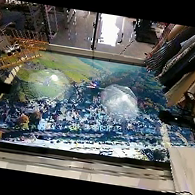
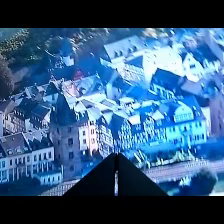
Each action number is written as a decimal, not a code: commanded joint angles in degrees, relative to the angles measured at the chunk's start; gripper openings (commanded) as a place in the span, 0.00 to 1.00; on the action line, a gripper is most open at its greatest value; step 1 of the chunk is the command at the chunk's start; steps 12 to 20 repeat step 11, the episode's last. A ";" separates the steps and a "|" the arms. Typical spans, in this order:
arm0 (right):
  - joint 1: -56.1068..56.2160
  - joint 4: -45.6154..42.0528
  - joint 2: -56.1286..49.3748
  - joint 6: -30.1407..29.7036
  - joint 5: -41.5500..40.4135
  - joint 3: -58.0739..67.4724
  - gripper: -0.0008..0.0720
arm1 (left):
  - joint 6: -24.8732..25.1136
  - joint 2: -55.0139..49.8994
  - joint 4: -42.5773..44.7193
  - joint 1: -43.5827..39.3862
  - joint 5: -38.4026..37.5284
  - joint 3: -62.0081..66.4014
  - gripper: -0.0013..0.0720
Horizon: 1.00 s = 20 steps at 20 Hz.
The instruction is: Fold the clothes and pants, and hang the long-sleeved shirts on hangers.
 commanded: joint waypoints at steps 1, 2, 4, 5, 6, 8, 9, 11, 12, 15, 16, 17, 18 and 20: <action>12.55 -11.13 0.09 4.70 -17.25 -0.92 0.04 | -2.45 0.92 1.68 4.61 5.22 0.04 0.03; 12.55 -10.56 0.09 4.72 -18.97 -0.87 0.04 | -2.43 0.90 2.82 4.63 5.20 0.04 0.03; 12.52 -10.62 0.09 4.72 -21.35 -0.87 0.04 | -2.43 0.90 3.08 4.61 5.18 0.04 0.03; 12.52 -10.60 0.09 4.72 -22.03 -0.87 0.04 | -2.43 0.90 3.08 4.59 5.18 0.04 0.03; 12.52 -10.60 0.09 4.72 -22.40 -0.87 0.04 | -2.43 0.90 3.08 4.52 5.18 0.04 0.03; 12.52 -10.62 0.09 4.72 -22.38 -0.87 0.04 | -2.43 0.90 3.08 4.52 5.18 0.04 0.03; 12.52 -10.60 0.09 4.72 -22.38 -0.87 0.04 | -2.43 0.90 3.08 4.52 5.18 0.04 0.03; 12.52 -10.60 0.09 4.72 -22.38 -0.87 0.04 | -2.43 0.90 3.08 4.52 5.18 0.04 0.03; 12.52 -10.60 0.09 4.72 -22.38 -0.87 0.04 | -2.43 0.90 3.08 4.52 5.18 0.04 0.03; 12.52 -10.60 0.09 4.72 -22.38 -0.87 0.04 | -2.43 0.90 3.08 4.52 5.18 0.04 0.03; 12.52 -10.60 0.09 4.72 -22.38 -0.87 0.04 | -2.43 0.90 3.08 4.52 5.18 0.04 0.03; 12.52 -10.60 0.09 4.72 -22.38 -0.87 0.04 | -2.43 0.90 3.08 4.52 5.18 0.04 0.03; 12.52 -10.60 0.09 4.72 -22.38 -0.87 0.04 | -2.43 0.90 3.08 4.52 5.18 0.04 0.03; 12.52 -10.60 0.09 4.72 -22.38 -0.87 0.04 | -2.43 0.90 3.08 4.52 5.18 0.04 0.03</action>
